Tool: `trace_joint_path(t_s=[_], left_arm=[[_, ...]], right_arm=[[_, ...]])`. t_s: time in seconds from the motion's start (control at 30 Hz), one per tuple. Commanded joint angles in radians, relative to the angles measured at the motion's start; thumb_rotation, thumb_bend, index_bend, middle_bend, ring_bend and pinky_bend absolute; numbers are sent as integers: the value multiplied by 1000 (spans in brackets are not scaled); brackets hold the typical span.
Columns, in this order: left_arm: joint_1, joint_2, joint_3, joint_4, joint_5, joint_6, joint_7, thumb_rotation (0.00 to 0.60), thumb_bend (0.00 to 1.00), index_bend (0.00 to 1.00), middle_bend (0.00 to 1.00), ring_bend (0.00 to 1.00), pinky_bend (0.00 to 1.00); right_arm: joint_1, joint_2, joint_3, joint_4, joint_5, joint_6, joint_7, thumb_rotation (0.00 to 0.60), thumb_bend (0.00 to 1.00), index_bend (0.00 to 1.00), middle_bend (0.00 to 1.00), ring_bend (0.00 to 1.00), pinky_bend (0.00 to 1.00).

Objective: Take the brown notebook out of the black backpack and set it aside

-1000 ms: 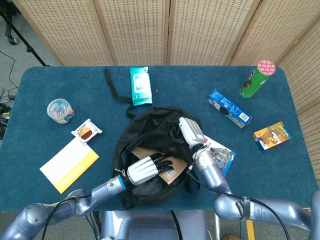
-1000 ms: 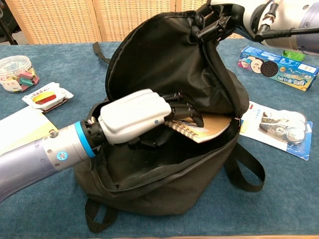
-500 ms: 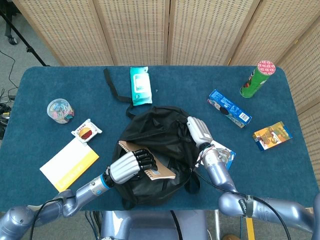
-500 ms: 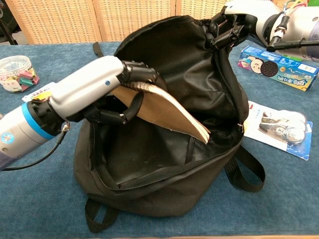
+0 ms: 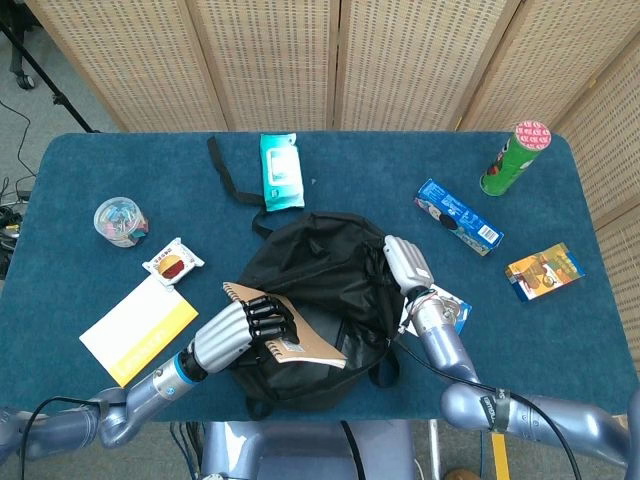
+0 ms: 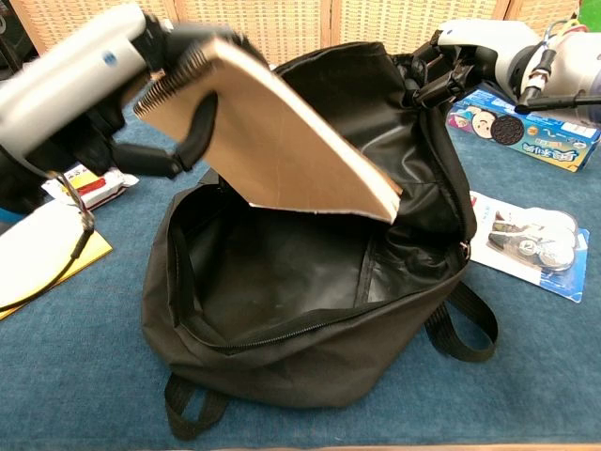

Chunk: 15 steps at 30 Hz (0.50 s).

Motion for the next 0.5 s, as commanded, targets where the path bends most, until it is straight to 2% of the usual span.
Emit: trace_joint_path(t_s=[0.03,0.13,0.2,0.3,0.5], left_arm=[[2,57,-16,-91,1,12,-12,600,734,816,536,368,366],[3,105,-28,-178,-9,15,-37,600,733,817,538,368,366],[2,158,-54,-251,-20,25,-44,600,734,817,538,368,366],[8,222,-89,-303,-28,43,-25,600,734,818,538,368,366],[47,346,-133,-318,-49,88,9,600,734,818,538,368,366]], right_arm=[[-1,2,-3,-5,-2,0,-4,600,724,708,700,565,569],[-2,4,-7,-10,-4,1,-9,600,724,708,700,565,569],[-3,3,-10,-13,-4,1,-11,600,724,708,700,565,569],[-5,5,-16,-20,-9,-1,-14,600,724,708,700,565,569],[-9,10,-26,-38,-18,-12,-14,600,724,708,700,565,569]])
